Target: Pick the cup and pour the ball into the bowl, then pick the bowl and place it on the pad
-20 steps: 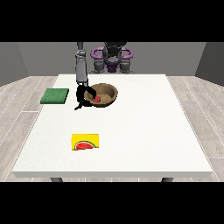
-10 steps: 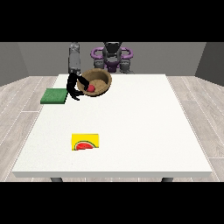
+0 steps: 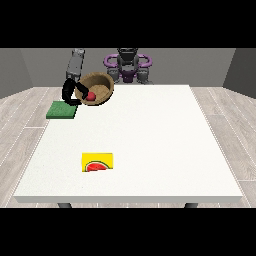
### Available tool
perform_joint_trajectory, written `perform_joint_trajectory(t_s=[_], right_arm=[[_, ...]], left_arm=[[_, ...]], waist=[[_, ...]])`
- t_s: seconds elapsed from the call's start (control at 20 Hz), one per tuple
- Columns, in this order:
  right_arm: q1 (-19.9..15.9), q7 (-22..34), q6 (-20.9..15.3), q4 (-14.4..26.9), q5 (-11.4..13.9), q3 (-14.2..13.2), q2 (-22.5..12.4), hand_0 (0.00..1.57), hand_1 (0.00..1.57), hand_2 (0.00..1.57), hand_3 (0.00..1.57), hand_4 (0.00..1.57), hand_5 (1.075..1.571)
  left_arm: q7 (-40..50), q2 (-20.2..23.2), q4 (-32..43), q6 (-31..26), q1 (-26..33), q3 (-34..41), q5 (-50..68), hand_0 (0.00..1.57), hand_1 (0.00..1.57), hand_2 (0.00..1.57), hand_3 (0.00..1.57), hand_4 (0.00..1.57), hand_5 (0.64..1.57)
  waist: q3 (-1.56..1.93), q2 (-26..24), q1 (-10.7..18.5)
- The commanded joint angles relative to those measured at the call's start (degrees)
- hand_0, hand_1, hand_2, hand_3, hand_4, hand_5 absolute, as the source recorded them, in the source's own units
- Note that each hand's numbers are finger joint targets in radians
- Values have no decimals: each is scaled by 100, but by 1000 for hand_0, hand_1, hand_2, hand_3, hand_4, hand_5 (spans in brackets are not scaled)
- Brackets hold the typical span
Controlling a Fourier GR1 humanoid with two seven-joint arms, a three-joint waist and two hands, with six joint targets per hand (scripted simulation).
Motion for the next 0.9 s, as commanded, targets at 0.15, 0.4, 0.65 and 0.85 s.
perform_joint_trajectory(t_s=[0.15, 0.4, 0.65, 0.85], right_arm=[[87, -555, 417, 186, 79, -151, -561, 1571, 1571, 1571, 1571, 1295, 1514], [535, -1252, 1170, 651, -283, -634, -1191, 1571, 1571, 1571, 1571, 1311, 1534], [317, -1817, 1545, 1260, -589, -1115, -1547, 1571, 1571, 1571, 1108, 1296, 1537], [168, -2033, 1740, 1656, -673, -1365, -1941, 1571, 1571, 1571, 779, 1293, 1551]], left_arm=[[-126, 139, -127, 125, -21, -5, -30, 0, 0, 0, 0, 0, 1539], [-77, 20, -358, 178, 286, 7, 50, 0, 0, 0, 0, 0, 1532], [310, 216, -711, 307, -82, 17, 215, 0, 0, 0, 0, 0, 1536], [358, 316, -966, 320, -38, 49, 294, 0, 0, 0, 0, 202, 1532]], waist=[[9, 234, -156], [12, 154, -130], [18, 591, -31], [18, 799, 181]])
